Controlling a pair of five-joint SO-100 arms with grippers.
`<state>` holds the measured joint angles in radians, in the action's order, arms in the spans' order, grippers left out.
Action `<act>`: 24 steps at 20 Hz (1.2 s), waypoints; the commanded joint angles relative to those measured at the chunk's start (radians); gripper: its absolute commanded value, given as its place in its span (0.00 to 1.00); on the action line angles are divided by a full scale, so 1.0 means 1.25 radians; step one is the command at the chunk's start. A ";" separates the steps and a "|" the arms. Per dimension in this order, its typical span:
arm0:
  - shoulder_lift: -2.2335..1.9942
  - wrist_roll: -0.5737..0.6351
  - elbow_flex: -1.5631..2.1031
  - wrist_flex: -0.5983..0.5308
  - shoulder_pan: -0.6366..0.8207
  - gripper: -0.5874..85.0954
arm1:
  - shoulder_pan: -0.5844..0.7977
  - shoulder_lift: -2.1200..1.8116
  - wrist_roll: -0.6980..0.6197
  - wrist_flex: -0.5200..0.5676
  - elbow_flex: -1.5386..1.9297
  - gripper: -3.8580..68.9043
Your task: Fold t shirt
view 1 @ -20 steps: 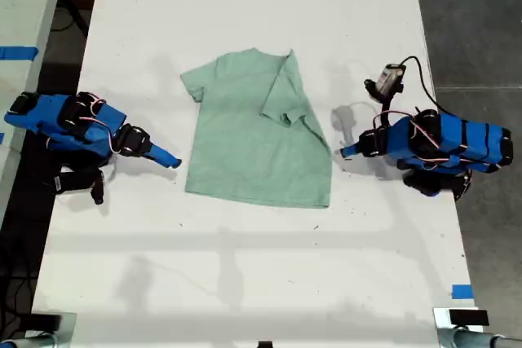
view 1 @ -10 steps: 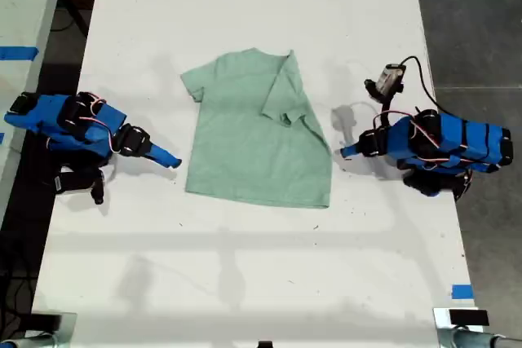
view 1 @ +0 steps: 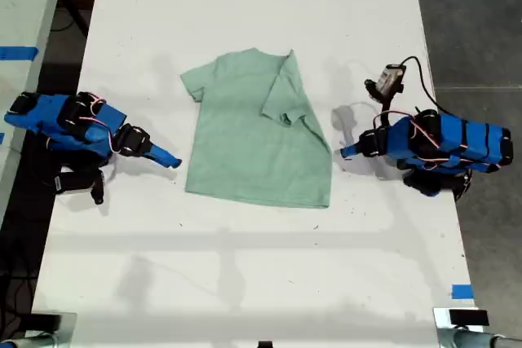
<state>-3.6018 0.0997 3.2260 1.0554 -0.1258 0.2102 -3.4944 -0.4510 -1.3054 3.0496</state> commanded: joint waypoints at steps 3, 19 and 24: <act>-0.004 0.007 0.005 -0.017 -0.009 0.18 | -0.004 -0.013 0.005 0.001 0.042 0.07; -0.004 0.007 0.005 -0.017 -0.009 0.18 | -0.007 -0.013 0.013 0.001 0.043 0.07; -0.004 0.007 0.005 -0.017 -0.009 0.18 | -0.005 -0.013 0.015 0.001 0.044 0.07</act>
<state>-3.6018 0.0997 3.2260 1.0554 -0.1258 0.2102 -3.4944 -0.4449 -1.3054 3.0496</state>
